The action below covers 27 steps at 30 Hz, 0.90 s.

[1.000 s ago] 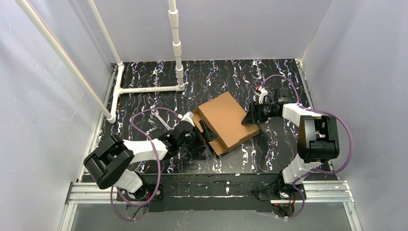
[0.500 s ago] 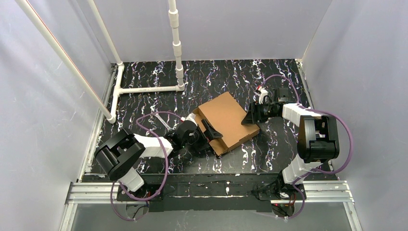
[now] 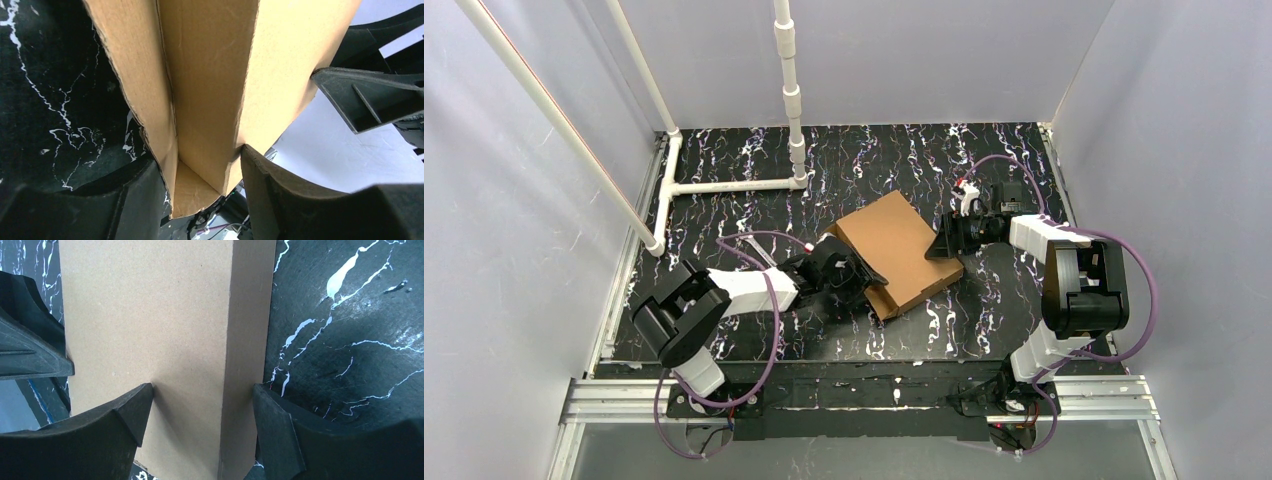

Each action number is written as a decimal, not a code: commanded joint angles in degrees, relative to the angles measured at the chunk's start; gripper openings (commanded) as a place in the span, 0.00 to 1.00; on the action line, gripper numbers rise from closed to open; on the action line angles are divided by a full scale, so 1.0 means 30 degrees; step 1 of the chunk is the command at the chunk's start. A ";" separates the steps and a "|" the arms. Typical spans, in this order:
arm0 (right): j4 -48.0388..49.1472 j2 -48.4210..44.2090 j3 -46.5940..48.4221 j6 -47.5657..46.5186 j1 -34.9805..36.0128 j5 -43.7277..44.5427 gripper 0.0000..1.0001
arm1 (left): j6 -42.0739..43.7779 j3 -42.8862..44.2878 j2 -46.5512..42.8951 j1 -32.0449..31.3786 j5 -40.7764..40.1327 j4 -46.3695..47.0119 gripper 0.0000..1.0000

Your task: Fold the paper box

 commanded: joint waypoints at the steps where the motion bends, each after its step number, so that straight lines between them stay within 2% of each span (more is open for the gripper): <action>1: -0.0426 0.0007 -0.0262 -0.0480 0.0500 0.1063 0.80 | -0.0766 0.2508 -0.0147 -0.0297 -0.0503 -0.4259 0.50; 4: -0.0440 0.0058 -0.0262 -0.0482 0.0530 0.1123 0.80 | -0.0708 0.4529 -0.0300 -0.0438 -0.1444 -0.8476 0.49; 8: -0.0455 0.0069 -0.0233 -0.0482 0.0559 0.1148 0.80 | -0.1048 0.5308 -0.0320 -0.0456 -0.2182 -0.9498 0.48; 11: -0.0469 0.0013 -0.0262 -0.0496 0.0559 0.1289 0.80 | -0.0260 0.5718 -0.0186 -0.0463 -0.1992 -0.9447 0.55; 16: -0.0542 0.0096 -0.0205 -0.0529 0.0552 0.1434 0.80 | 0.1583 0.4635 -0.0934 -0.0434 -0.1724 -0.8287 0.80; 18: -0.0557 0.0124 -0.0203 -0.0540 0.0557 0.1452 0.80 | 0.2673 0.3675 -0.1448 -0.0386 -0.1155 -0.6992 0.87; 20: -0.0584 0.0157 -0.0203 -0.0534 0.0559 0.1468 0.80 | 0.3701 0.2443 -0.2051 -0.0221 -0.0709 -0.5398 0.89; 22: -0.0601 0.0186 -0.0179 -0.0599 0.0556 0.1478 0.80 | 0.4771 0.1510 -0.2790 -0.0051 -0.1216 -0.5074 0.97; 24: -0.0616 0.0219 -0.0174 -0.0592 0.0559 0.1478 0.80 | 0.6221 0.0562 -0.3743 0.0167 -0.2342 -0.5125 0.98; 27: -0.0636 0.0216 -0.0178 -0.0629 0.0559 0.1452 0.80 | 0.6769 -0.0794 -0.5197 0.0918 -0.3162 -0.4642 0.98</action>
